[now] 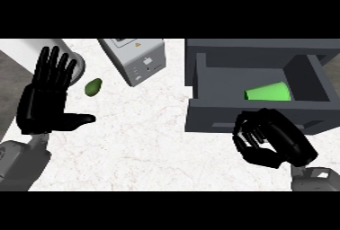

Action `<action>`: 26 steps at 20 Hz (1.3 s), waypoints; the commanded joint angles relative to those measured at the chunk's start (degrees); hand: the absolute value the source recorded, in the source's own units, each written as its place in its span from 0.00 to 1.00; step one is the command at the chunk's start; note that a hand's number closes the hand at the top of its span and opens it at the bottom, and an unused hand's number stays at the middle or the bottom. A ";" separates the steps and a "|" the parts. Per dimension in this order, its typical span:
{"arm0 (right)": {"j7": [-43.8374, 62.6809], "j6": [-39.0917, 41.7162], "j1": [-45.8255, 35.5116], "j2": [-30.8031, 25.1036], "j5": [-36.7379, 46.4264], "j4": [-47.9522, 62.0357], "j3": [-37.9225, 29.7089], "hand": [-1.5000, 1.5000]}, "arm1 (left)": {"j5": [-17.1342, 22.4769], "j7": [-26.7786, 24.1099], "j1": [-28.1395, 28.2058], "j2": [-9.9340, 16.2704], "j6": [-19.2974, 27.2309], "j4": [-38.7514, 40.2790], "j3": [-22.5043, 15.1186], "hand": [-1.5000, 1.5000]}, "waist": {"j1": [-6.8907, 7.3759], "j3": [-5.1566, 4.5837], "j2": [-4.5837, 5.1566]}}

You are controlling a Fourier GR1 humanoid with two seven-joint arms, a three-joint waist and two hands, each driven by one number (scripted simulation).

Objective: Pick up the cup, place it into the drawer and close the drawer

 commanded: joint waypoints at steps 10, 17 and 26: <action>-6.27 -9.93 -13.96 6.95 15.02 33.47 2.90 0.00 | -0.83 -1.52 9.08 0.87 -12.07 1.12 7.98 0.00 | -0.67 0.01 0.17; -14.95 -14.45 -25.67 7.97 13.81 54.11 -4.62 0.00 | -3.12 -3.18 10.66 -1.30 -17.67 5.50 10.27 0.00 | -0.53 0.02 0.41; -26.59 -15.61 -38.69 4.65 11.59 78.00 -12.26 0.00 | -1.89 2.22 13.56 -1.35 -15.01 -4.29 12.66 0.00 | 1.04 0.13 0.74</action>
